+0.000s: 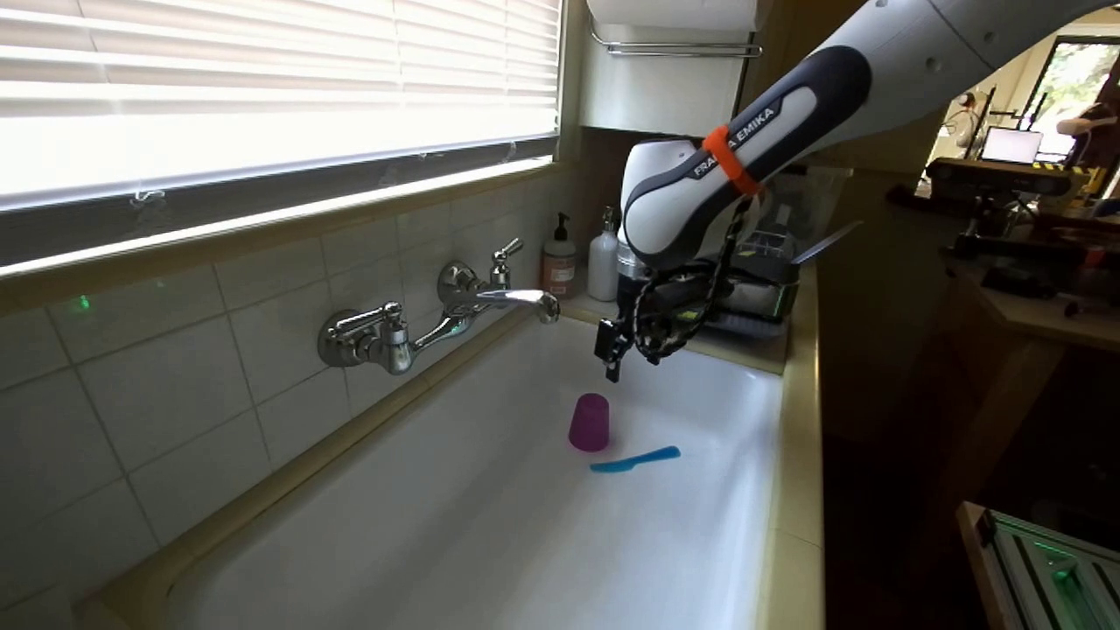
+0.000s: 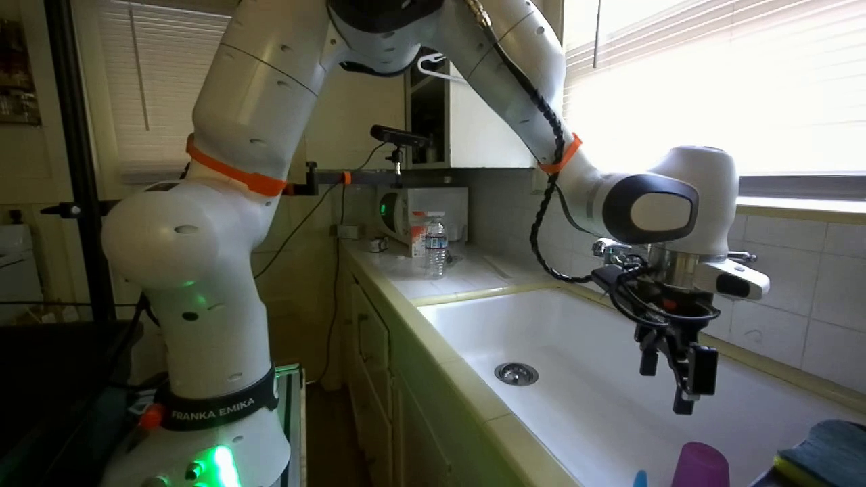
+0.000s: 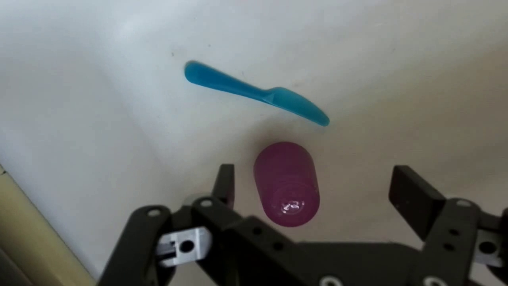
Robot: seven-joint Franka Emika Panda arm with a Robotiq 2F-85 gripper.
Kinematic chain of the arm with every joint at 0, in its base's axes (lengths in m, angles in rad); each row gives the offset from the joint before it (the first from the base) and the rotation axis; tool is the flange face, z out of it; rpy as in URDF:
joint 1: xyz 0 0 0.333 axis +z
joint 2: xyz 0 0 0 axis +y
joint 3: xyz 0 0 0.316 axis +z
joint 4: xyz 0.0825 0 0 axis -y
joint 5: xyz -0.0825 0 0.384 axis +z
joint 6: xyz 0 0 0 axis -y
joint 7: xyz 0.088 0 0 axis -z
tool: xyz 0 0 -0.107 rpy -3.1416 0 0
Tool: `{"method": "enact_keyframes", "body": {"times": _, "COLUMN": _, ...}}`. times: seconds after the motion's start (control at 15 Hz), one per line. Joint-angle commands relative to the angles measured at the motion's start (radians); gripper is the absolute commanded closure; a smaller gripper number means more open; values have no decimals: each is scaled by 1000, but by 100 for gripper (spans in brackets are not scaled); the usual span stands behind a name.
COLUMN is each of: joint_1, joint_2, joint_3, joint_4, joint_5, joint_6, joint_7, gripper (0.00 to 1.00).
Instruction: Remove the purple cup out of the sink
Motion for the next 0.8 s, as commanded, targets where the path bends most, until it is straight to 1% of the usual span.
{"method": "enact_keyframes", "body": {"times": 0.0, "joint_1": -10, "joint_2": 19, "joint_3": 7, "joint_4": 21, "joint_5": -14, "joint_6": -23, "joint_7": 9, "gripper": 0}}
{"method": "enact_keyframes", "body": {"times": 0.27, "joint_1": -10, "joint_2": 44, "joint_3": 5, "joint_4": 49, "joint_5": -22, "joint_6": -37, "joint_7": 17, "gripper": 0}}
{"method": "enact_keyframes", "body": {"times": 0.33, "joint_1": -2, "joint_2": 57, "joint_3": -2, "joint_4": 55, "joint_5": -33, "joint_6": -27, "joint_7": 37, "gripper": 0}}
{"method": "enact_keyframes", "body": {"times": 0.47, "joint_1": -15, "joint_2": 107, "joint_3": 13, "joint_4": 89, "joint_5": -12, "joint_6": -21, "joint_7": 12, "gripper": 0}}
{"method": "enact_keyframes", "body": {"times": 0.6, "joint_1": -12, "joint_2": 156, "joint_3": 10, "joint_4": 124, "joint_5": -37, "joint_6": -13, "joint_7": 2, "gripper": 0}}
{"method": "enact_keyframes", "body": {"times": 0.73, "joint_1": -23, "joint_2": 193, "joint_3": 20, "joint_4": 156, "joint_5": -24, "joint_6": -12, "joint_7": -12, "gripper": 0}}
